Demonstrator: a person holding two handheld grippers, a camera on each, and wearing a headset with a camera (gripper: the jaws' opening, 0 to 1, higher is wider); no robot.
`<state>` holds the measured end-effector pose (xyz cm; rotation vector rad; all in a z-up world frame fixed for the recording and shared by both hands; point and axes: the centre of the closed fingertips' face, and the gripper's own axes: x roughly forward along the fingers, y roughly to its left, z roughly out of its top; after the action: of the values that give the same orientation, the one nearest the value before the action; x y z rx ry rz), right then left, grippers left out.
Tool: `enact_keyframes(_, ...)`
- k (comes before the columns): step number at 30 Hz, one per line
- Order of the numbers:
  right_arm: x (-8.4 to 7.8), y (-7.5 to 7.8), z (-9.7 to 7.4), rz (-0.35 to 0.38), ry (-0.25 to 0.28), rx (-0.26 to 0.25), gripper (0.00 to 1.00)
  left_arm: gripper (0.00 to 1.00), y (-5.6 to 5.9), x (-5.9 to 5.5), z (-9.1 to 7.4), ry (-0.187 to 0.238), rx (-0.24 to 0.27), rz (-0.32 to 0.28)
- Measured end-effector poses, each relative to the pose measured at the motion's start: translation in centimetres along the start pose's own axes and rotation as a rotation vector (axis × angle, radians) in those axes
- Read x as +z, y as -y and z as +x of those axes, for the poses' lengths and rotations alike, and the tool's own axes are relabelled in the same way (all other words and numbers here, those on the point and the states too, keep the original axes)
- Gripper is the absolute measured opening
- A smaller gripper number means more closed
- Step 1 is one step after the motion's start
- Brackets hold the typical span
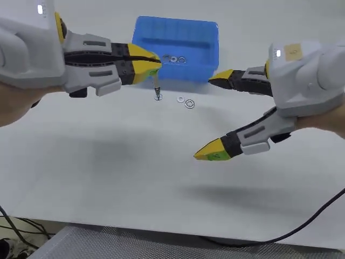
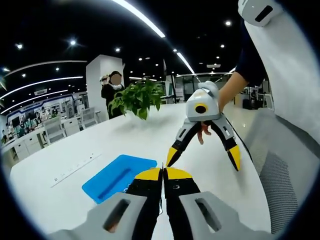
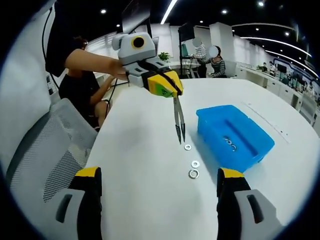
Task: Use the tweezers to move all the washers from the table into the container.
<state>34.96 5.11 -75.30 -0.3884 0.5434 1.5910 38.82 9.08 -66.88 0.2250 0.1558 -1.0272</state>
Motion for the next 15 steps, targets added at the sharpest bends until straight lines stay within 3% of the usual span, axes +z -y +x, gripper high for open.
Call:
enact_keyframes(6,-0.7,-0.8,0.5,0.022,-0.002,0.018,1.00,0.05,-0.6,-0.9,0.1,-0.004,0.012,-0.011)
enact_keyframes(15,-1.2,-1.5,1.2,0.055,0.008,0.042,1.00,0.05,-0.5,-1.1,0.4,-0.003,0.021,-0.021)
